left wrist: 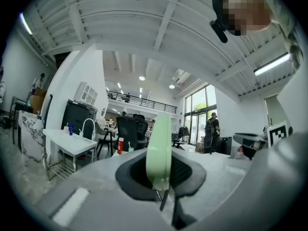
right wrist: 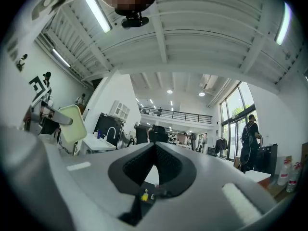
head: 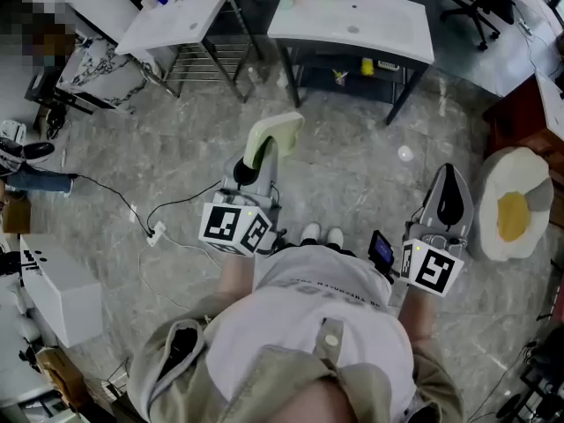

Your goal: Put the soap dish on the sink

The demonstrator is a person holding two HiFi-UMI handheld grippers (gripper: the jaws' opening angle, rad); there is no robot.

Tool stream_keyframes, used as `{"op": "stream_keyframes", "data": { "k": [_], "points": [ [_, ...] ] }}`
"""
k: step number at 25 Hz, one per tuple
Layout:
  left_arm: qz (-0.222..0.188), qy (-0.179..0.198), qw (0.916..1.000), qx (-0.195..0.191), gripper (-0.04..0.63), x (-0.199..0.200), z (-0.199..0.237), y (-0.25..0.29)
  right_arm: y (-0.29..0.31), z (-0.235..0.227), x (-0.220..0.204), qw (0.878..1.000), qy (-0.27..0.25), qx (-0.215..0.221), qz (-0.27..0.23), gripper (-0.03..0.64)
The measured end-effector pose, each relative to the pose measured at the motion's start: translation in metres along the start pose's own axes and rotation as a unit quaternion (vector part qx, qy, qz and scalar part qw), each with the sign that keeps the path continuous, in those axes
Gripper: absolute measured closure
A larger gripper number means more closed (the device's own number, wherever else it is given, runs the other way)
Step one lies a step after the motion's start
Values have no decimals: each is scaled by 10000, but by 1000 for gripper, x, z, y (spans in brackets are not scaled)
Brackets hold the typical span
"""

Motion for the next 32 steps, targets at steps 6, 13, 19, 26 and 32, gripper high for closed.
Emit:
{"op": "stream_keyframes", "data": {
  "k": [6, 13, 19, 26, 32],
  "points": [
    [16, -37, 10000, 1, 572, -1, -1, 9, 8, -4, -4, 10000, -7, 31, 53, 617],
    [-149, -285, 9995, -24, 572, 7, -8, 33, 23, -33, -5, 9948, 1012, -37, -116, 614],
    [-219, -450, 9987, -32, 572, 9, -19, 55, 39, -60, -15, 9836, 1798, 156, 11, 451],
    [-286, -586, 9979, -69, 572, 14, -21, 81, 63, -83, -22, 9784, 2056, 180, 59, 434],
    [-201, -570, 9982, 3, 572, 9, -6, 99, 83, -93, -28, 9806, 1954, 115, 145, 434]
  ]
}}
Point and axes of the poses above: the fingertips, and each gripper's own axes: y forward along the fingers, z to its left, x out of its top, the point moved 2 cm from there along -y, backward along the fingers, and after that the axes turned 13 degrees about y, right-handed, at the moved point
